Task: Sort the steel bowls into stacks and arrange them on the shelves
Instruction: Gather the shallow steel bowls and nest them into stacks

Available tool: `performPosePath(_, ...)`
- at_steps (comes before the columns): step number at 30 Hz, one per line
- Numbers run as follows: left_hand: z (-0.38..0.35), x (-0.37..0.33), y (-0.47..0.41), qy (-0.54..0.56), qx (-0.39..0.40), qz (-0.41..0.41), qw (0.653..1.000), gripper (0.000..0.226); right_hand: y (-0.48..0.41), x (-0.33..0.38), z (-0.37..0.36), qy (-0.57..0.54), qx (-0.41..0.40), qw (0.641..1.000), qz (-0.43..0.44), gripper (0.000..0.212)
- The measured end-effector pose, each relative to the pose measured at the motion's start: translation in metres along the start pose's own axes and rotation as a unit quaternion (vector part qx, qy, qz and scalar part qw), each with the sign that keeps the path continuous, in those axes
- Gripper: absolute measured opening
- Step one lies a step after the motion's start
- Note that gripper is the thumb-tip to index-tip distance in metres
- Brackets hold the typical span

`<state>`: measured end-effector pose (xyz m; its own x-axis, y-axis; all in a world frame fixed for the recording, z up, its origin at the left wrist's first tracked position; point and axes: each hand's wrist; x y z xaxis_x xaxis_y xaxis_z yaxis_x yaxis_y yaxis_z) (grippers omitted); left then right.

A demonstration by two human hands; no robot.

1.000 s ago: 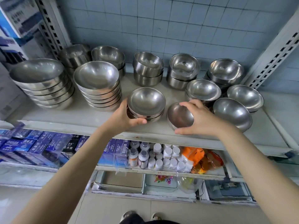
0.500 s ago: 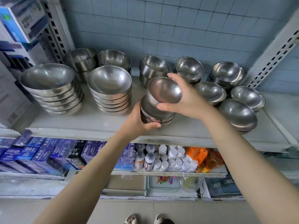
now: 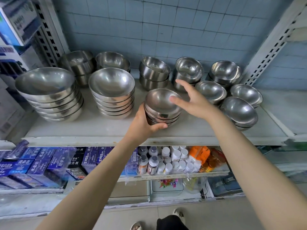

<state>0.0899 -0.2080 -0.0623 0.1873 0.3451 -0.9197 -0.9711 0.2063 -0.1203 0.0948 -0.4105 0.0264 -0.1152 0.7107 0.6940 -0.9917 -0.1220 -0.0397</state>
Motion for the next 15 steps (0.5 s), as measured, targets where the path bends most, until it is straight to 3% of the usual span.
performPosePath(4, -0.003, 0.001, -0.003, 0.01, -0.009, 0.01, 1.0, 0.095, -0.002, -0.031, 0.046, 0.054, -0.121, 0.989, -0.07, 0.072)
performPosePath(9, -0.005, -0.001, -0.006, -0.004, -0.031, 0.016, 0.999, 0.097, -0.02, -0.064, 0.08, 0.221, -0.004, 0.96, -0.169, 0.09)
performPosePath(15, -0.007, -0.001, -0.011, -0.007, -0.035, 0.038, 0.999, 0.099, -0.042, -0.086, 0.091, 0.233, 0.028, 0.954, -0.186, 0.108)
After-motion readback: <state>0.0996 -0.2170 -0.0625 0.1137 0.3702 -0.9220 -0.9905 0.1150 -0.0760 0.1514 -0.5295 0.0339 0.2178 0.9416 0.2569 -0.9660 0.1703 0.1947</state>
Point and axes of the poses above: each hand's wrist, its own y-axis away from the middle knuckle, its own z-axis out of the back of the hand, x = y × z, and after that the axes turned 1 degree about x, right-handed
